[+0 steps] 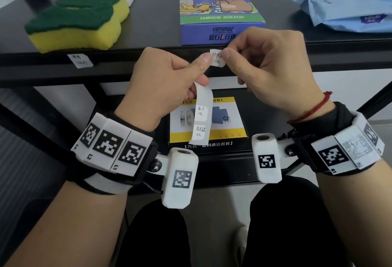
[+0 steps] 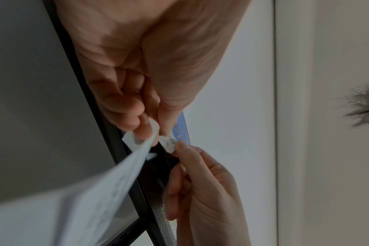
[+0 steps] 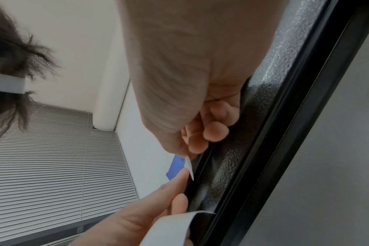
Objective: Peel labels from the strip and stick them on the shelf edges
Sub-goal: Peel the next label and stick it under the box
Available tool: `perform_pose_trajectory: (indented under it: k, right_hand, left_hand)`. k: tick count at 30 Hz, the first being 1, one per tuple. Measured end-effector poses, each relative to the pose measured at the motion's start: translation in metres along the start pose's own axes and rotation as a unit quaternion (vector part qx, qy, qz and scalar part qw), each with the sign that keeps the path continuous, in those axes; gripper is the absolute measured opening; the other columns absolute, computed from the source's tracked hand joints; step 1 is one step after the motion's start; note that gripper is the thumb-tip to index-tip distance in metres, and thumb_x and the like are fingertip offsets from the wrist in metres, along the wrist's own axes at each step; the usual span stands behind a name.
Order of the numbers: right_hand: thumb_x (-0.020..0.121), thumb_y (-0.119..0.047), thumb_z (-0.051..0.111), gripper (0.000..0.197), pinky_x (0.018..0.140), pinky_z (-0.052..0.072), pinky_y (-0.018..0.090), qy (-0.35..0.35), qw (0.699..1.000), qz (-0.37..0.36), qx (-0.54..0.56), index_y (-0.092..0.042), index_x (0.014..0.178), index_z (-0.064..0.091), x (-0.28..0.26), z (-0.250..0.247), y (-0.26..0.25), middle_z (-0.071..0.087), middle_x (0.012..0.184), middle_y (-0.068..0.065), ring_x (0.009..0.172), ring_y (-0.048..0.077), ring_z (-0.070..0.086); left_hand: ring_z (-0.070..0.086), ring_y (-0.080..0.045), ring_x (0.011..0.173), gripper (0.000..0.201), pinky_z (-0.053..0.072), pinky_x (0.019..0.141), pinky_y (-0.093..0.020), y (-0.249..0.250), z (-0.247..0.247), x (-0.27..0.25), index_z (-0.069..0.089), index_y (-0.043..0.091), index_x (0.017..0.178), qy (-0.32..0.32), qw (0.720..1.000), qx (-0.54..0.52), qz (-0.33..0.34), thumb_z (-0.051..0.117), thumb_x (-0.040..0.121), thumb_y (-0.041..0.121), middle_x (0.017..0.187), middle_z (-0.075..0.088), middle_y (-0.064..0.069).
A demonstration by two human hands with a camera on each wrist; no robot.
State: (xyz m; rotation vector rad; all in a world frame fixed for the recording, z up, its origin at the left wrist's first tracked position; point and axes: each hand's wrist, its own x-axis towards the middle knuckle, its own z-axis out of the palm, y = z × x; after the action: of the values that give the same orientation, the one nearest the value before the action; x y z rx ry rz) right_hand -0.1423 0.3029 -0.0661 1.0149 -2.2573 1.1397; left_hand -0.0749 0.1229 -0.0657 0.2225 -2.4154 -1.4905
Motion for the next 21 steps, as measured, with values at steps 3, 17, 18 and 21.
perform_pose_trajectory:
  k: [3, 17, 18, 21]
  right_hand:
    - [0.095, -0.026, 0.064, 0.022, 0.059, 0.043, 0.018, -0.002, 1.000, 0.000, -0.006, -0.011, 0.080, 0.068, 0.0020, -0.0006, -0.0007, 0.063, 0.057, -0.008, 0.053, 0.019, 0.062]
    - [0.092, -0.026, 0.063, 0.023, 0.059, 0.040, 0.018, 0.002, 1.000, 0.002, -0.012, -0.011, 0.076, 0.068, 0.0061, 0.0019, -0.0011, 0.063, 0.056, -0.005, 0.052, 0.021, 0.060]
    - [0.092, -0.026, 0.063, 0.023, 0.060, 0.041, 0.019, 0.003, 1.000, 0.002, -0.011, -0.010, 0.076, 0.068, 0.0060, 0.0019, -0.0008, 0.063, 0.055, -0.005, 0.051, 0.020, 0.060]
    - [0.092, -0.026, 0.064, 0.023, 0.061, 0.042, 0.022, 0.005, 1.000, 0.003, -0.010, -0.010, 0.076, 0.068, 0.0056, 0.0021, -0.0003, 0.063, 0.056, -0.003, 0.051, 0.020, 0.060]
  left_hand:
    - [0.056, -0.002, 0.044, 0.039, 0.047, 0.059, -0.019, 0.0011, 0.0006, 0.0007, 0.078, 0.027, 0.063, 0.002, 1.000, 0.001, 0.000, 0.069, 0.090, 0.054, 0.054, 0.071, 0.002]
    - [0.061, -0.008, 0.049, 0.041, 0.049, 0.058, -0.022, 0.0016, 0.0026, 0.0028, 0.078, 0.026, 0.061, 0.016, 1.000, -0.001, 0.000, 0.070, 0.088, 0.056, 0.061, 0.074, -0.006]
    - [0.061, -0.007, 0.049, 0.041, 0.049, 0.058, -0.021, 0.0015, 0.0030, 0.0027, 0.078, 0.026, 0.060, 0.018, 1.000, -0.002, -0.001, 0.071, 0.088, 0.055, 0.060, 0.074, -0.006]
    - [0.060, -0.006, 0.048, 0.041, 0.048, 0.057, -0.021, 0.0022, 0.0039, 0.0023, 0.077, 0.026, 0.059, 0.024, 1.000, -0.004, 0.000, 0.071, 0.088, 0.055, 0.060, 0.074, -0.005]
